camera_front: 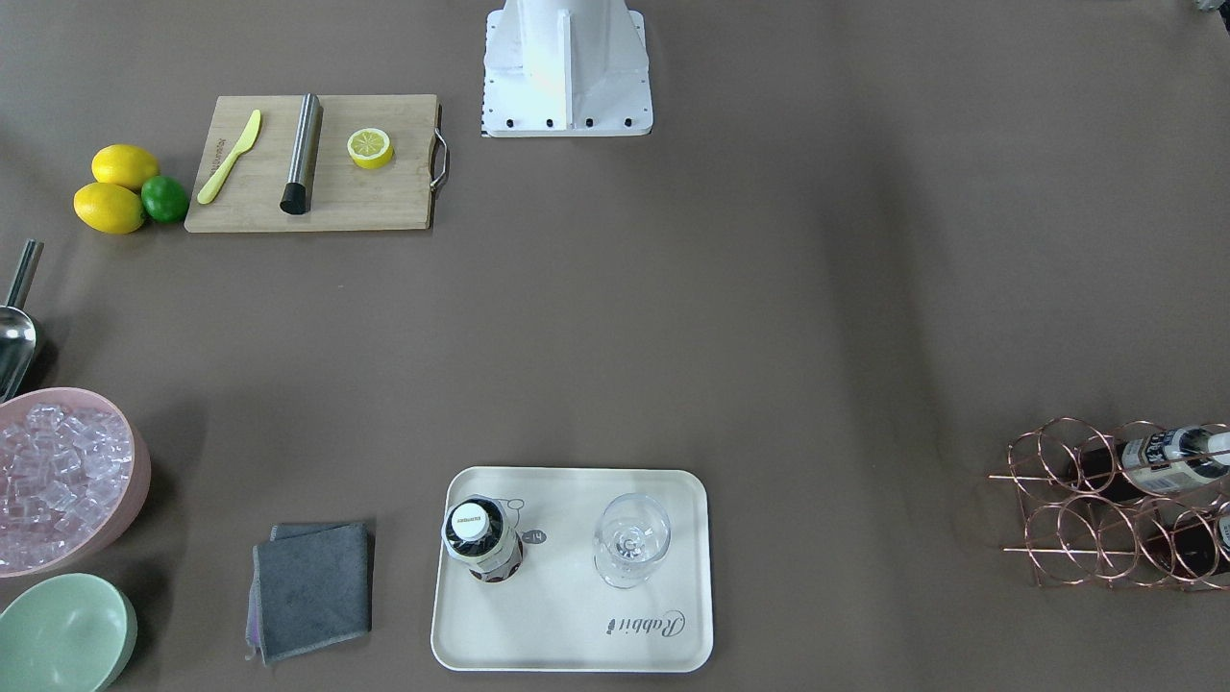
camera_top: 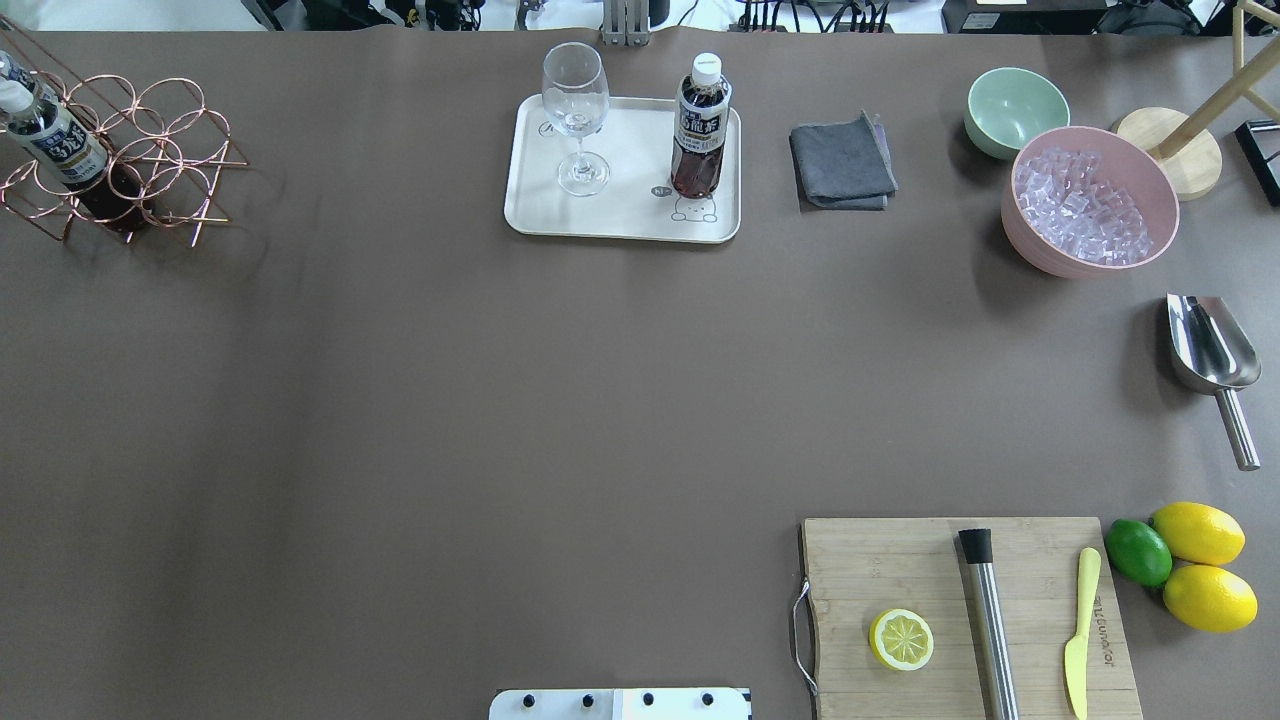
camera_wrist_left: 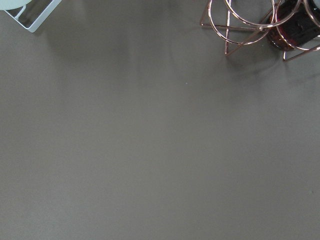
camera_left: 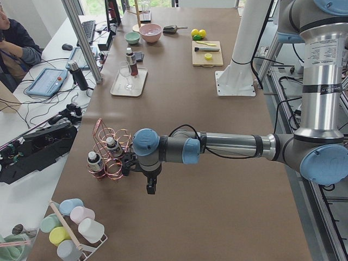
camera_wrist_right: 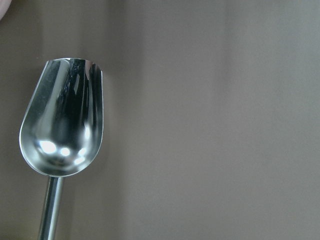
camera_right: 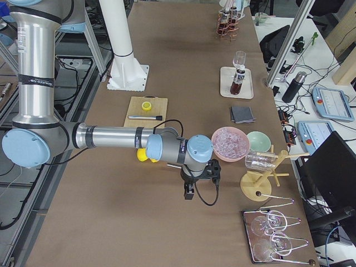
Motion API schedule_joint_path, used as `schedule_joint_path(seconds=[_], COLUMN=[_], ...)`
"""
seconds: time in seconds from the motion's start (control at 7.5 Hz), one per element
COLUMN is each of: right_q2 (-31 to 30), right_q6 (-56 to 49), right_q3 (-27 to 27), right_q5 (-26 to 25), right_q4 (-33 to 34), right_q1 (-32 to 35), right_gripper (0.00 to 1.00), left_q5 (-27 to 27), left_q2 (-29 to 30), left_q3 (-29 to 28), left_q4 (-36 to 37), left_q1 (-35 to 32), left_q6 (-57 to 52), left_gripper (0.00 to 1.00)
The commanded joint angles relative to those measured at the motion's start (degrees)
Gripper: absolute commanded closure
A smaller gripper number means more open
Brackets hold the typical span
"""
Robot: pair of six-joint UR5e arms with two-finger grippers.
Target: Take tea from basket to plate
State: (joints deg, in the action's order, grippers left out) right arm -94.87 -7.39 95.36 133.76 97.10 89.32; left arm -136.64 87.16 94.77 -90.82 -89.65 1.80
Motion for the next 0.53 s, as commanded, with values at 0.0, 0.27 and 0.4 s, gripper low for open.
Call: schedule_joint_path(seconds=[0.0, 0.27, 0.4], right_q2=[-0.05, -0.05, -0.05], right_q6=[0.01, 0.01, 0.01], right_q3=[0.00, 0.01, -0.08], right_q5=[0.01, -0.08, -0.08], right_q4=[0.02, 0.02, 0.02], right_q1=[0.07, -0.02, 0.07], right_gripper=[0.00, 0.00, 0.00], left_q5=[0.06, -0.02, -0.03], left_q2=[-0.94, -1.02, -1.02], left_q3=[-0.37, -0.29, -0.38], left_q4=[-1.73, -1.82, -1.82], left_q1=[0.00, 0.00, 0.00], left_q6=[-0.04, -0.13, -0.30], left_gripper=[0.02, 0.02, 0.02])
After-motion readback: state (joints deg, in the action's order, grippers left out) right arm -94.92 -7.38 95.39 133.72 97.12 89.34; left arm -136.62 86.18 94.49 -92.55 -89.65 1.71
